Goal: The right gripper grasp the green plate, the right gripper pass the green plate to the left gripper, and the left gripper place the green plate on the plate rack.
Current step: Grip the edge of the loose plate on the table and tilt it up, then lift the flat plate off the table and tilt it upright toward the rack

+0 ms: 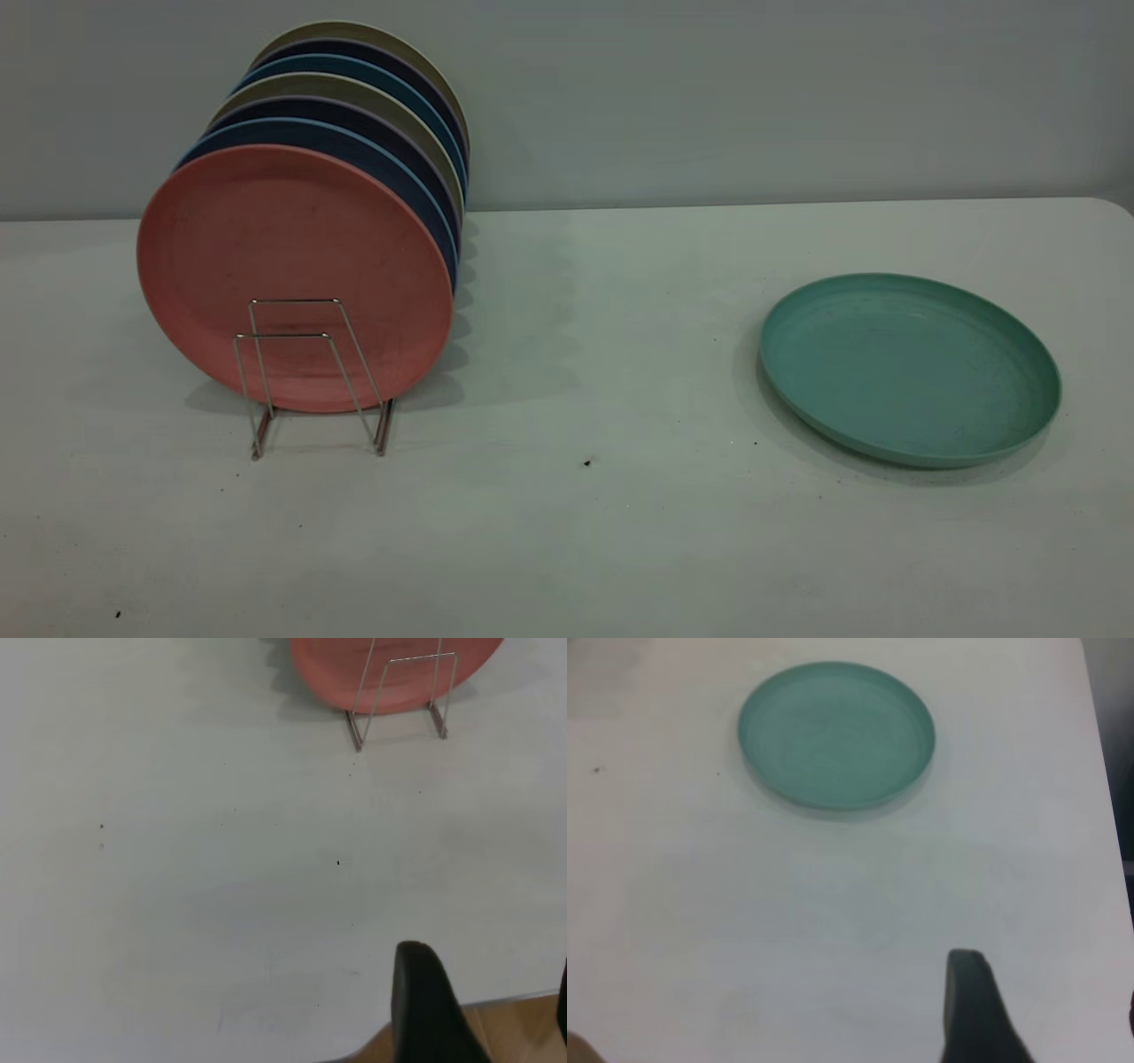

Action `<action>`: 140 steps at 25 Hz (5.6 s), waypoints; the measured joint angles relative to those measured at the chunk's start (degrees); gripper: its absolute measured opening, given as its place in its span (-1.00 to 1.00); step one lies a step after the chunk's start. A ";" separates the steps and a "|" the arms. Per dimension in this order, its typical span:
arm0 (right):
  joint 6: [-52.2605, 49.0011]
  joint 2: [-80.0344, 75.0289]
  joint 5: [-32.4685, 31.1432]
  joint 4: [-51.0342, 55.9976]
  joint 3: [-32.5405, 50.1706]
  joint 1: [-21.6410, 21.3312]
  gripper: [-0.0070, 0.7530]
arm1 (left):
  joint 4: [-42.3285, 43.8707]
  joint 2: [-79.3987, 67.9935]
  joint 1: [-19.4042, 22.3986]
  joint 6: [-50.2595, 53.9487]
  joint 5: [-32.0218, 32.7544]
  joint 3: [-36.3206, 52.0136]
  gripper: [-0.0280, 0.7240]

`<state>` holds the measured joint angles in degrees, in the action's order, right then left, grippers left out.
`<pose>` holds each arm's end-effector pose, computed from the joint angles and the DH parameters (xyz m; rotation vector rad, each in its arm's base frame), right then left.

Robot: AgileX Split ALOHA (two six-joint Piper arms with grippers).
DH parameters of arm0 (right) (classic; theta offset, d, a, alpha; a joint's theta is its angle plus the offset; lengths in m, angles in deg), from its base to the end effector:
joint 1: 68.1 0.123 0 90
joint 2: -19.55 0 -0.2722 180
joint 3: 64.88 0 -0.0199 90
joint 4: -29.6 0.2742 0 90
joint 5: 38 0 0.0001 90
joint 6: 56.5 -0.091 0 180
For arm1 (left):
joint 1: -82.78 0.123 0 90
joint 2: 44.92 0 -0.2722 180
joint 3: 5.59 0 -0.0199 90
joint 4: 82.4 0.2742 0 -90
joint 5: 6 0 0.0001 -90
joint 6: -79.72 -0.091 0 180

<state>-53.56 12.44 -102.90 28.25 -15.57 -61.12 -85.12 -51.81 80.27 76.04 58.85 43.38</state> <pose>0.0251 0.0011 0.2776 -0.1809 2.1095 0.0134 0.0235 -0.0049 0.2795 0.1182 2.1028 -0.0451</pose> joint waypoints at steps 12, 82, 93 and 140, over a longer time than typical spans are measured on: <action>0.00 0.00 0.00 0.00 0.00 0.00 0.14 | 0.00 0.00 0.00 0.00 0.00 0.00 0.11; 37.71 -99.88 33.09 47.03 -20.83 -6.60 0.51 | -34.33 -90.57 -6.83 -29.34 -31.69 -30.61 0.63; 48.26 -118.71 29.06 60.27 -30.95 -20.62 0.47 | -44.17 -105.32 -14.85 -35.01 -39.84 -34.96 0.63; 75.07 -133.74 12.90 82.51 -42.03 -7.47 -0.93 | -56.54 -112.77 -15.29 -37.25 -40.87 -35.41 0.61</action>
<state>21.51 -121.30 -90.00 110.77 -57.60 -68.59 -141.67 -164.59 64.98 38.79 17.98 7.97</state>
